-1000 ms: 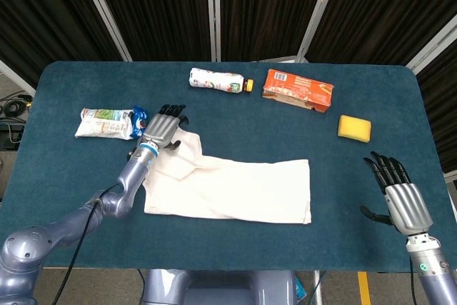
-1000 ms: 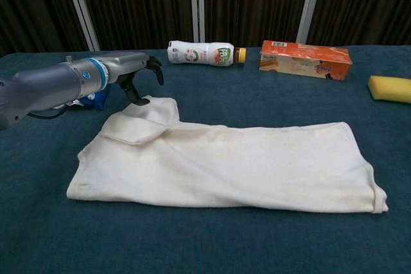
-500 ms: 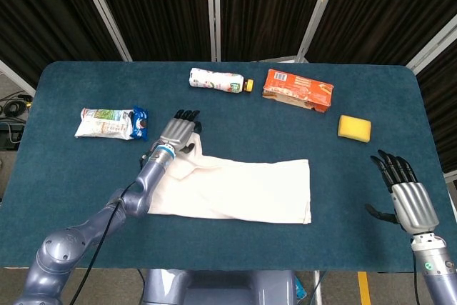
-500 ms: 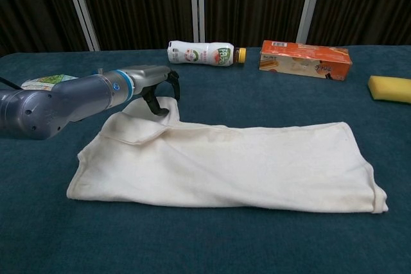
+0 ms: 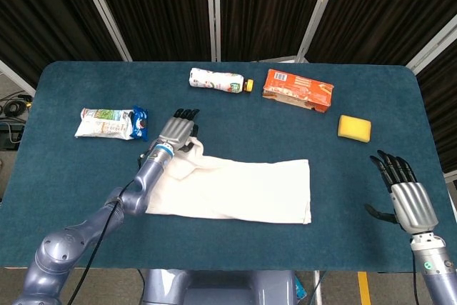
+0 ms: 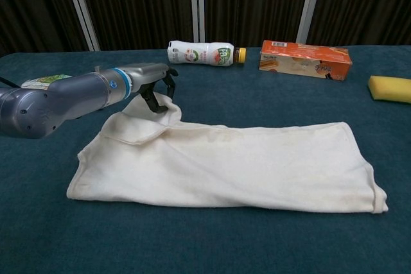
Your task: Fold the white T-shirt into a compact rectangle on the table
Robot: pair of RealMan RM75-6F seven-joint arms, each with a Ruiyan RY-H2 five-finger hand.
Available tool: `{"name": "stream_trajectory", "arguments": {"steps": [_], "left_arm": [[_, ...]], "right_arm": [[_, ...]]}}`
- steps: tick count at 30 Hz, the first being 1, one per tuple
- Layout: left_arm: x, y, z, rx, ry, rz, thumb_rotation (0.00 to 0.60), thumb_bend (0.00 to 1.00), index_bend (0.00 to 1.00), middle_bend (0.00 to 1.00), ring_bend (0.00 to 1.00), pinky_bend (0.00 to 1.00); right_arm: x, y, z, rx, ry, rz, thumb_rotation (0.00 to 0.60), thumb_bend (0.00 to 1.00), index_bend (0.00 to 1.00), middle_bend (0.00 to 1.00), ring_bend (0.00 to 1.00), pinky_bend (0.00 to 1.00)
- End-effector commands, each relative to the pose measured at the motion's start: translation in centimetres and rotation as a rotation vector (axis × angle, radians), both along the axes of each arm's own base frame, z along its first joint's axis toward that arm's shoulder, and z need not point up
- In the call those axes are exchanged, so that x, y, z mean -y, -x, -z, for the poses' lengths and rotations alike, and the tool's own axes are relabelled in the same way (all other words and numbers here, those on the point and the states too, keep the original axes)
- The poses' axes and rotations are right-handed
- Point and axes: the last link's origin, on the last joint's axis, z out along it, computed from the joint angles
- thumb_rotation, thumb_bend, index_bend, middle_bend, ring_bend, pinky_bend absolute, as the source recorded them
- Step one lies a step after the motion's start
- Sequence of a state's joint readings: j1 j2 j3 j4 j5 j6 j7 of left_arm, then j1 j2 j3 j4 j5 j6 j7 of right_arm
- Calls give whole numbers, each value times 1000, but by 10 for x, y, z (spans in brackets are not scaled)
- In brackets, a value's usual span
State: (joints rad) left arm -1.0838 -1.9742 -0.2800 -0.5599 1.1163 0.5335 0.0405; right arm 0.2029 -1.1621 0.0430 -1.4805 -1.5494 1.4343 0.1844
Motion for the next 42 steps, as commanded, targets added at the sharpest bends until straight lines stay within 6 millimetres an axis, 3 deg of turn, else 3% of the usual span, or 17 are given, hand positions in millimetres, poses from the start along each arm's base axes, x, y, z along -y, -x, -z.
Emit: {"name": "stream_trajectory", "arguments": {"steps": [1, 13, 24, 31, 42], "left_arm": [[1, 1, -3, 1, -2, 8, 600, 476, 631, 0, 0, 0], [11, 12, -32, -1, -11, 42, 600, 536, 695, 0, 0, 0], [50, 21, -66, -25, 23, -16, 600, 552, 684, 0, 0, 0], [69, 16, -72, -40, 71, -13, 600, 552, 683, 0, 0, 0], [86, 28, -63, -70, 118, -48, 600, 550, 663, 0, 0, 0]], "right_arm": [[0, -1, 0, 2, 0, -3, 600, 69, 74, 0, 0, 0], [-3, -4, 1, 7, -11, -19, 600, 69, 74, 0, 0, 0], [-6, -10, 5, 1, -31, -38, 600, 69, 82, 0, 0, 0], [-7, -14, 6, -2, -38, -49, 600, 69, 83, 0, 0, 0], [-9, -14, 6, 0, -44, -51, 600, 69, 83, 0, 0, 0]]}}
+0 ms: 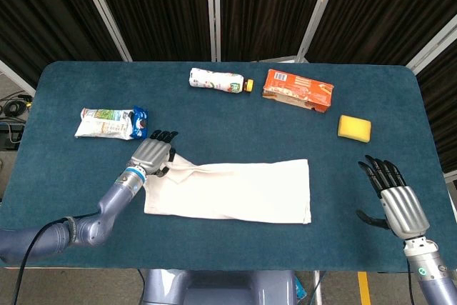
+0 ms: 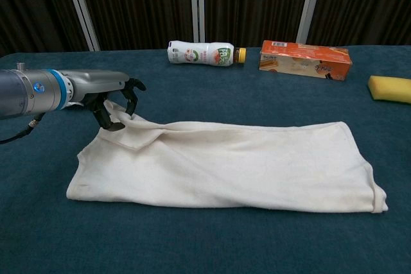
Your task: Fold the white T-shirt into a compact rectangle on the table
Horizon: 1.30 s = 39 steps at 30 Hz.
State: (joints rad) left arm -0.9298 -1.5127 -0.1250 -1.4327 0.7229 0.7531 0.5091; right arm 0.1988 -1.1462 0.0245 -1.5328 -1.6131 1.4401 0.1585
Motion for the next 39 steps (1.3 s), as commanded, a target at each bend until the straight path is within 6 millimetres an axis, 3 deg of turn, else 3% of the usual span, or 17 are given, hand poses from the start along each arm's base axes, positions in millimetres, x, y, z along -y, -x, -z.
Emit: {"name": "stream_trajectory", "arguments": {"steps": [1, 10, 12, 16, 18, 30, 39], "left_arm": [[3, 1, 4, 19, 16, -21, 600, 549, 657, 0, 0, 0], [11, 0, 18, 96, 68, -47, 600, 527, 521, 0, 0, 0], [12, 1, 19, 94, 79, -44, 600, 473, 410, 0, 0, 0], [12, 5, 18, 79, 103, -46, 600, 352, 82, 0, 0, 0], [12, 7, 16, 79, 111, -54, 600, 314, 1, 0, 0, 0], [15, 13, -11, 139, 94, -59, 600, 318, 0, 0, 0, 0], [30, 27, -34, 182, 123, -67, 600, 332, 0, 0, 0, 0]], "right_arm": [[0, 0, 0, 0, 0, 0, 600, 69, 83, 0, 0, 0], [-1, 0, 0, -1, 1, -3, 600, 69, 83, 0, 0, 0], [-1, 0, 0, -1, 1, -3, 600, 69, 83, 0, 0, 0], [-1, 0, -1, -1, 2, -3, 600, 69, 83, 0, 0, 0], [-1, 0, -1, 0, 2, -3, 600, 69, 83, 0, 0, 0], [-2, -1, -1, 1, 1, -8, 600, 69, 83, 0, 0, 0], [-5, -4, -1, 4, 1, -19, 600, 69, 84, 0, 0, 0]]}}
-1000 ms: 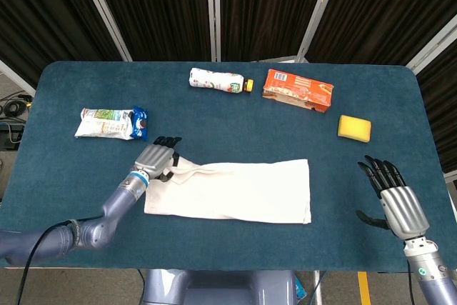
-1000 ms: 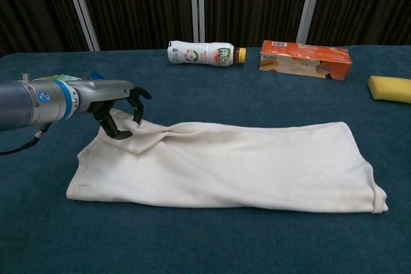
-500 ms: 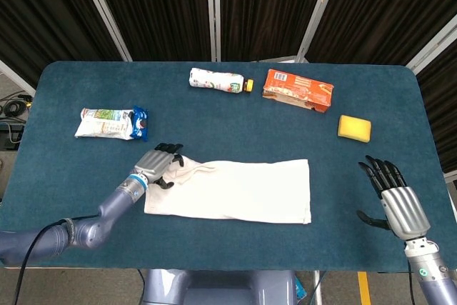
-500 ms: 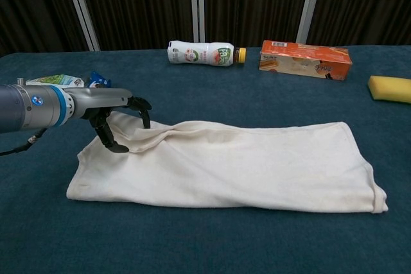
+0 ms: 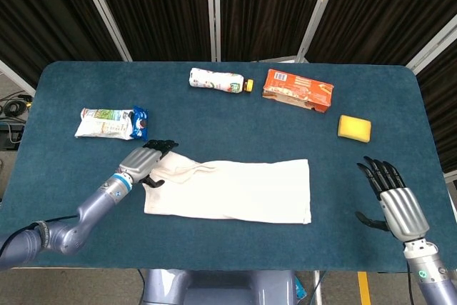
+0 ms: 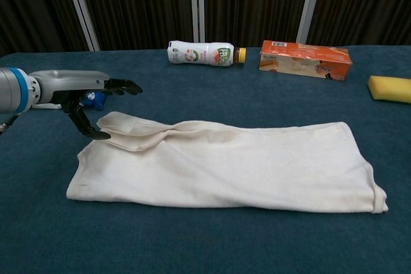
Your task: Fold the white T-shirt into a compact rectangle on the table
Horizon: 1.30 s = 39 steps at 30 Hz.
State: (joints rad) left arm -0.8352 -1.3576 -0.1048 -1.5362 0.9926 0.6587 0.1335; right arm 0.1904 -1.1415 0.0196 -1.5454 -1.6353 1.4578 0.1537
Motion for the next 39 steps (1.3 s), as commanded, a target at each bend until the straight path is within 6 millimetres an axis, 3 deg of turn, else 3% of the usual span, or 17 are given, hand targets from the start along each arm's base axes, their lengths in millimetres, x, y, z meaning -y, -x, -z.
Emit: {"name": "stream_trajectory", "arguments": {"steps": [1, 8, 12, 22, 31, 39], "left_arm": [[8, 8, -4, 10, 22, -14, 600, 331, 0, 0, 0, 0], [17, 16, 0, 14, 64, -27, 600, 332, 0, 0, 0, 0], [27, 21, 14, 19, 129, -55, 600, 332, 0, 0, 0, 0], [35, 17, 29, 21, 197, -40, 600, 333, 0, 0, 0, 0], [34, 18, 28, -10, 171, -6, 600, 333, 3, 0, 0, 0], [33, 9, 12, 33, 119, 21, 600, 334, 27, 0, 0, 0]], "right_arm": [[-1, -1, 0, 0, 0, -2, 600, 69, 84, 0, 0, 0], [-2, -2, 1, 1, -2, -9, 600, 69, 84, 0, 0, 0], [-2, -3, 0, 2, -3, -12, 600, 68, 84, 0, 0, 0], [-2, -3, -1, 8, 2, -12, 600, 69, 84, 0, 0, 0], [-2, -2, -2, 10, 1, -12, 600, 69, 84, 0, 0, 0], [-2, -3, -3, 11, 4, -14, 600, 68, 84, 0, 0, 0]]}}
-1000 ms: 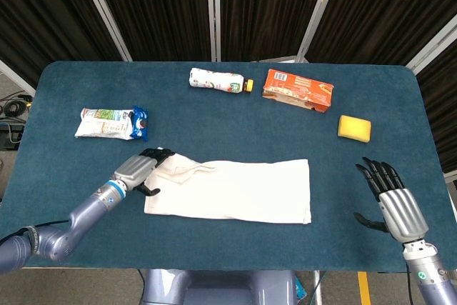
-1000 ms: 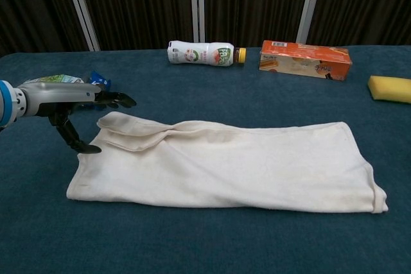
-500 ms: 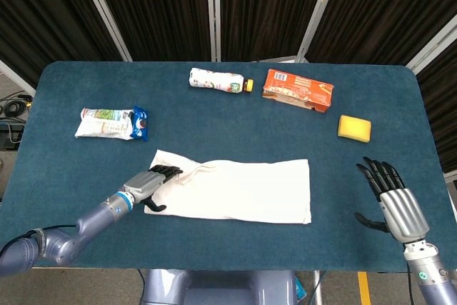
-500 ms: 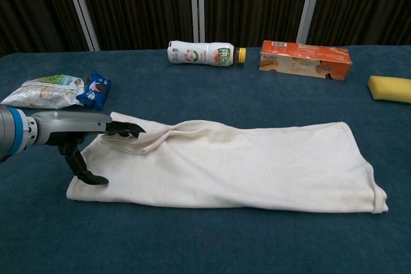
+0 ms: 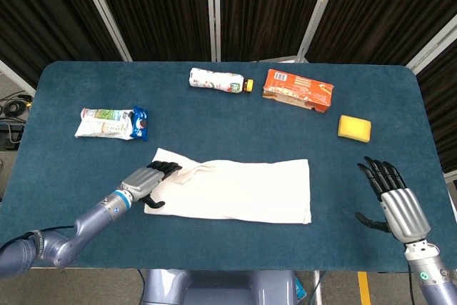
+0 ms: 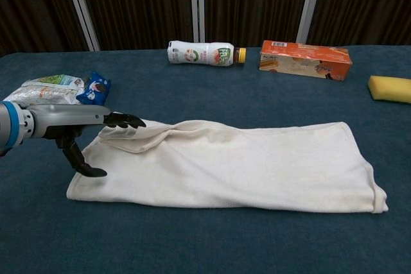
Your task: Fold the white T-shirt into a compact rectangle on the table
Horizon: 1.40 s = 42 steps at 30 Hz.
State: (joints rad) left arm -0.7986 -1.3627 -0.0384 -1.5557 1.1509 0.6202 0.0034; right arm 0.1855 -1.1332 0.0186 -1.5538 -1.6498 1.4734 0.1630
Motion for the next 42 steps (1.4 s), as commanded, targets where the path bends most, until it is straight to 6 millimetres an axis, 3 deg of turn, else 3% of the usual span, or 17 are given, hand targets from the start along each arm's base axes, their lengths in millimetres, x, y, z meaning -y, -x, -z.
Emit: {"name": "stream_trajectory", "arguments": {"steps": [1, 5, 14, 25, 32, 42], "left_arm": [[1, -6, -7, 23, -11, 13, 600, 334, 27, 0, 0, 0], [4, -9, -8, 22, 12, 29, 600, 334, 27, 0, 0, 0], [16, -15, 13, 17, 100, 35, 600, 335, 27, 0, 0, 0], [17, -12, 24, -21, 116, 50, 600, 335, 42, 0, 0, 0], [10, -19, 8, 24, 27, 69, 600, 336, 47, 0, 0, 0], [-1, -7, -57, 51, -236, 84, 600, 335, 22, 0, 0, 0]], "right_arm": [[0, 0, 0, 0, 0, -1, 600, 68, 84, 0, 0, 0], [0, -1, 1, -2, -3, -2, 600, 69, 83, 0, 0, 0], [-1, -1, 0, -2, 0, -3, 600, 68, 84, 0, 0, 0], [0, 1, 0, -4, -1, 0, 600, 68, 84, 0, 0, 0], [0, 1, 0, -4, -1, 1, 600, 69, 84, 0, 0, 0], [0, 2, 7, -26, -32, 5, 600, 69, 84, 0, 0, 0]]}}
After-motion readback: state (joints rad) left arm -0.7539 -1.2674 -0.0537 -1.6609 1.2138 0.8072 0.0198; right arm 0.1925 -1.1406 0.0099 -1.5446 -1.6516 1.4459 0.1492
